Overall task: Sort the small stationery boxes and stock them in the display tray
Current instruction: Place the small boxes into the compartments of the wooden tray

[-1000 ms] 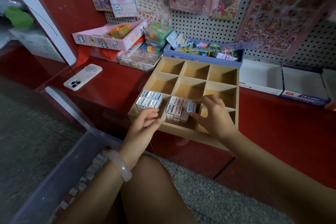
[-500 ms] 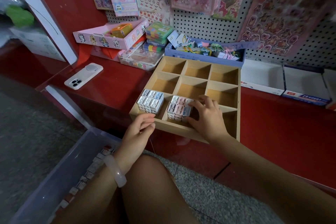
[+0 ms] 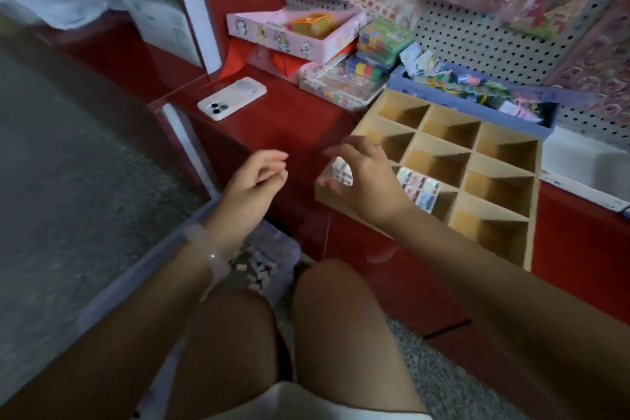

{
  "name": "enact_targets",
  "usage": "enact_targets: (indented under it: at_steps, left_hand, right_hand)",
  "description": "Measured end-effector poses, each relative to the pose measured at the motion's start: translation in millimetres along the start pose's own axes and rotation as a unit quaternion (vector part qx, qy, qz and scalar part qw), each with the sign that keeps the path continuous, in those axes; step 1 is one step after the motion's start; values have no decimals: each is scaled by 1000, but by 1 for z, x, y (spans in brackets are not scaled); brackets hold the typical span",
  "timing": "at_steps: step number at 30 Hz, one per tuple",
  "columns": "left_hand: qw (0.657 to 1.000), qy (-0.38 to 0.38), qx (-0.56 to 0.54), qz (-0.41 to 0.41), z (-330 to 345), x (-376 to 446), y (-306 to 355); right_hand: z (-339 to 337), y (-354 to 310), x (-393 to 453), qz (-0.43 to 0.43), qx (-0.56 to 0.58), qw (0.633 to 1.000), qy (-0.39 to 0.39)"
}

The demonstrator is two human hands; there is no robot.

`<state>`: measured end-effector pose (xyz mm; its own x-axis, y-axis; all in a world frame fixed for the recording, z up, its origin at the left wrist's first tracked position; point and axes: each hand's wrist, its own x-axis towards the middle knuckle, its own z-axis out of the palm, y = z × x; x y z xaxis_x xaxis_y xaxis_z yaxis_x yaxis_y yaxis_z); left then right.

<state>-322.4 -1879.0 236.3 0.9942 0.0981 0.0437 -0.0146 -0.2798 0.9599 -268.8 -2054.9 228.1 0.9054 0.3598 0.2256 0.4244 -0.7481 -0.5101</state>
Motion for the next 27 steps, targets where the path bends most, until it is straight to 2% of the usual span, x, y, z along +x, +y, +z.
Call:
enact_targets:
  at_steps: [5, 8, 10, 13, 20, 24, 27]
  left_hand:
    - [997, 79, 9, -9, -74, 0, -55]
    - [991, 118, -3, -65, -110, -7, -107]
    - [983, 150, -3, -102, -127, -15, -146]
    - [970, 175, -12, -171, -140, -29, -206]
    - [928, 159, -18, -337, -113, -36, -324]
    - [884, 131, -46, -447, -75, -38, -402]
    - [854, 125, -13, -505, -56, -45, -448]
  right_hand:
    - [76, -57, 42, -111, 14, 985, -131]
    - [136, -75, 59, -131, 15, 963, -235]
    - [179, -82, 69, -147, -3, 936, -321]
    - [239, -75, 80, -158, -24, 907, -389]
    - [336, -22, 69, -69, -15, 867, -494]
    - [368, 20, 57, 16, -3, 868, -497]
    - [384, 43, 44, 61, -20, 867, -495]
